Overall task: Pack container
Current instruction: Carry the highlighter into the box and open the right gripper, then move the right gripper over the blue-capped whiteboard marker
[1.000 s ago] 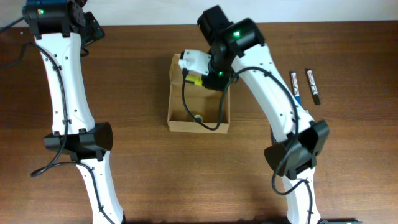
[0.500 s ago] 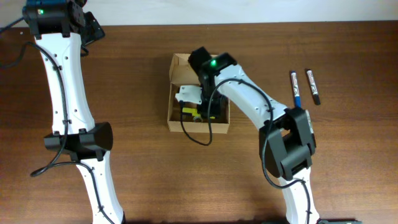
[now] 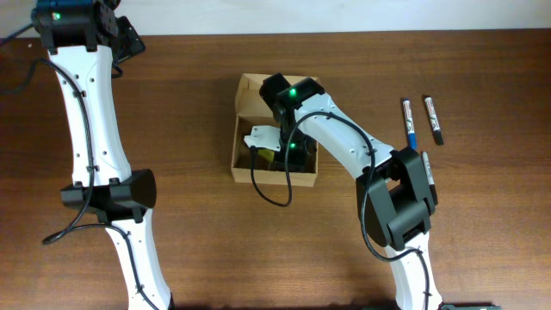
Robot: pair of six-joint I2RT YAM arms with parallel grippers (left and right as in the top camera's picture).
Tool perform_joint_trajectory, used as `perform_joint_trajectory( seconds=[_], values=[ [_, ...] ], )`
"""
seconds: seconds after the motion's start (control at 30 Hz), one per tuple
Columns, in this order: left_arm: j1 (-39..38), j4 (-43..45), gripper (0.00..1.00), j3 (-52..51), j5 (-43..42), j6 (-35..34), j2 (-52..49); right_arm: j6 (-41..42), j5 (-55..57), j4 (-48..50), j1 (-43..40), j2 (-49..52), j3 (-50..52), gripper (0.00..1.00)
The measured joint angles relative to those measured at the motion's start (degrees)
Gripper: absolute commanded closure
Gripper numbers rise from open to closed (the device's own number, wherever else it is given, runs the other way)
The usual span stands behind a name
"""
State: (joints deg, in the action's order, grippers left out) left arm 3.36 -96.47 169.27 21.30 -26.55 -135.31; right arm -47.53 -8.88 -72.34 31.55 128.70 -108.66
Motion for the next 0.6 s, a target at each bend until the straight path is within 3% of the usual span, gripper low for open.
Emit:
perform_joint_trajectory(
  seconds=[0.2, 0.3, 0.4, 0.6],
  values=[
    [0.0, 0.0, 0.0, 0.0, 0.0, 0.0, 0.0, 4.0, 1.6, -6.3, 0.0, -0.5, -10.2, 0.51],
    [0.0, 0.0, 0.0, 0.0, 0.0, 0.0, 0.0, 9.1, 4.4, -7.0, -0.1, -2.8, -18.1, 0.42],
    [0.0, 0.0, 0.0, 0.0, 0.0, 0.0, 0.0, 15.1, 6.7, -6.4, -1.0, -6.8, -25.1, 0.39],
    [0.0, 0.0, 0.0, 0.0, 0.0, 0.0, 0.0, 25.7, 8.2, -5.9, -11.3, -16.4, -31.0, 0.36]
  ],
)
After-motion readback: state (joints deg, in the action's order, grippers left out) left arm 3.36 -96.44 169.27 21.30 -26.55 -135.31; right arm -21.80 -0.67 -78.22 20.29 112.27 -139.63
